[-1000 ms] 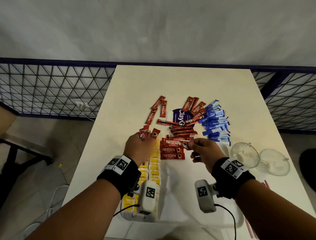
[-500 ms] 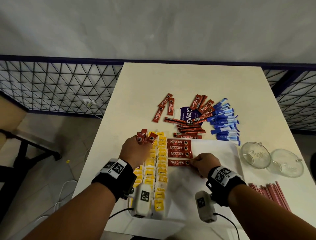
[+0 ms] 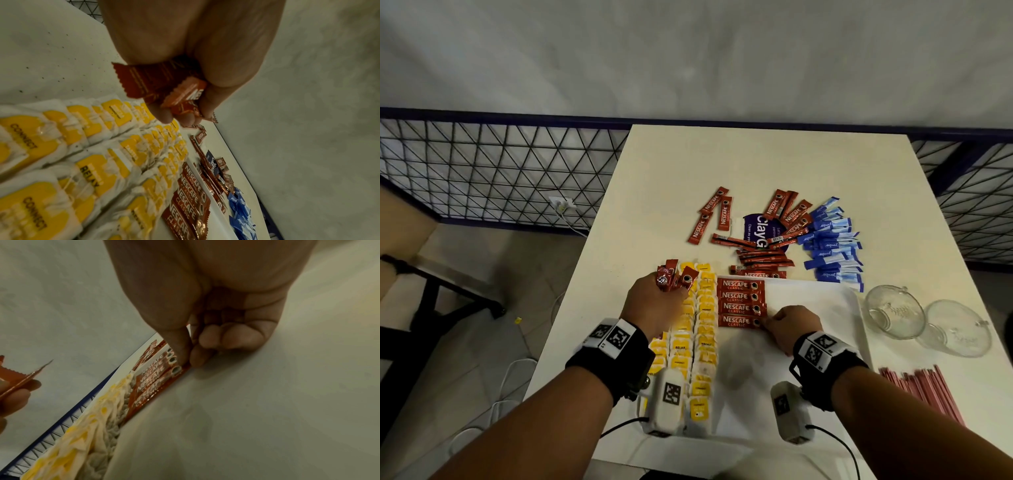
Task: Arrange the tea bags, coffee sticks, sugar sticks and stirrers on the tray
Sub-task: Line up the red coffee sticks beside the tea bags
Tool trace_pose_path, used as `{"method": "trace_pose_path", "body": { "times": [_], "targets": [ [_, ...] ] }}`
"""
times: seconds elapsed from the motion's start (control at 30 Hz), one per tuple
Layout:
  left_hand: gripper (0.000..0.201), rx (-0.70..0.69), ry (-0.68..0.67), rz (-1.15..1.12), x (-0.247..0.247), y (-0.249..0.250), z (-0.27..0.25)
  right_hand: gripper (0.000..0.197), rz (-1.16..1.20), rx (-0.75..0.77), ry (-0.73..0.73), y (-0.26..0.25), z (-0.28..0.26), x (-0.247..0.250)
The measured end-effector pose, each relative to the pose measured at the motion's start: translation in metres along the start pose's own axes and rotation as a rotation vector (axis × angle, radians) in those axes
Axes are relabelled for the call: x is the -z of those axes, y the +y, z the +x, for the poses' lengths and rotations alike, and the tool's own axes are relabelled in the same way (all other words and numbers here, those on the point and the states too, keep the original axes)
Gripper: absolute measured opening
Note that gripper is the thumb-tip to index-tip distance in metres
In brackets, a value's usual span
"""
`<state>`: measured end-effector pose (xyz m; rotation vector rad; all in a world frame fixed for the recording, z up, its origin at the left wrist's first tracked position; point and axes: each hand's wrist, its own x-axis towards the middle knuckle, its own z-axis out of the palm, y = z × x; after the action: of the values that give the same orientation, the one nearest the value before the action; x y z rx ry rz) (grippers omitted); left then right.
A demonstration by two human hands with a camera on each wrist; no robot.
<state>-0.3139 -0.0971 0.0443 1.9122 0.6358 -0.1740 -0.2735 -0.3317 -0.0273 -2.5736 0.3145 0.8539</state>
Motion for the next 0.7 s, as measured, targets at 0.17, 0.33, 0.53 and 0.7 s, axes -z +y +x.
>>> {"method": "trace_pose_path", "body": {
  "times": [0.17,0.33,0.53,0.7],
  "targets": [
    [0.008,0.005,-0.024,-0.026,-0.002,-0.001,0.001,0.045,-0.026,0.001,0.008,0.001,0.004,-0.002],
    [0.008,-0.011,-0.088,-0.020,0.001,-0.001,0.001,0.055,-0.056,0.000,-0.007,0.000,-0.003,0.005],
    [0.010,-0.090,-0.325,0.083,0.001,0.011,-0.001,0.042,0.539,0.356,-0.023,-0.042,-0.038,0.029],
    [0.016,-0.159,-0.420,0.104,-0.003,0.023,-0.001,0.011,0.814,0.400,-0.124,-0.060,-0.049,0.033]
  ]
}}
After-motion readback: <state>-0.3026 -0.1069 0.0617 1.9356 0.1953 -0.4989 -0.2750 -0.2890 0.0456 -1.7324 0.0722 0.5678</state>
